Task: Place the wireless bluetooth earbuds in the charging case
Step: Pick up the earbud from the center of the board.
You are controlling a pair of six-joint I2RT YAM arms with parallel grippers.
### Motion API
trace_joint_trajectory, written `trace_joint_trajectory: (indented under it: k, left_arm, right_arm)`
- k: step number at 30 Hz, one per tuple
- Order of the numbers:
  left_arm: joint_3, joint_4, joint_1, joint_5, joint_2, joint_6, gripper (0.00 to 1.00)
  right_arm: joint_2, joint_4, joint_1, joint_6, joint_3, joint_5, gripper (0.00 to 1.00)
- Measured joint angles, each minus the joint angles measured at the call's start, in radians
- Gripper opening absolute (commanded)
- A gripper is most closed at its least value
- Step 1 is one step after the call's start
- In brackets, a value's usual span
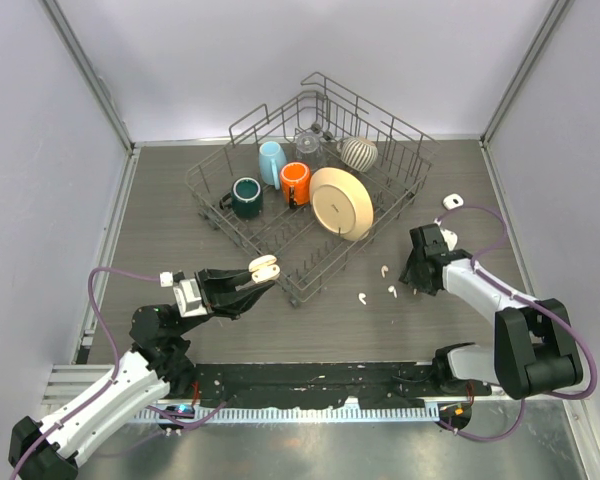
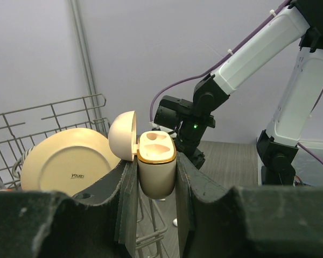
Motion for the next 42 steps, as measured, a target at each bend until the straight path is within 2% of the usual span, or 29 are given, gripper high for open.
trace_joint_trajectory:
  k: [7, 13, 29, 33, 40, 42]
  left_arm:
    - [0.000, 0.000, 0.000, 0.000, 0.000, 0.000, 0.00]
    - [0.000, -0.004, 0.000, 0.000, -0.014, 0.000, 0.00]
    - [0.000, -0.004, 0.000, 0.000, -0.019, 0.000, 0.00]
    - [0.000, -0.004, 0.000, -0.002, -0.022, 0.000, 0.00]
    - [0.000, -0.005, 0.000, -0.005, -0.026, 0.000, 0.00]
    - [0.000, -0.005, 0.000, -0.005, -0.029, 0.000, 0.00]
  right_arm:
    - [0.037, -0.011, 0.000, -0.074, 0.047, -0.014, 0.44]
    - [0.077, -0.018, 0.000, -0.091, 0.066, -0.028, 0.44]
    - [-0.019, 0.016, -0.001, 0.053, -0.016, -0.064, 0.44]
    - [-0.012, 0.013, -0.001, 0.040, -0.012, -0.058, 0.38]
    - [0.046, 0.010, -0.001, 0.000, 0.031, -0.049, 0.36]
    - [0.055, 0.010, -0.001, -0.009, 0.038, -0.047, 0.32]
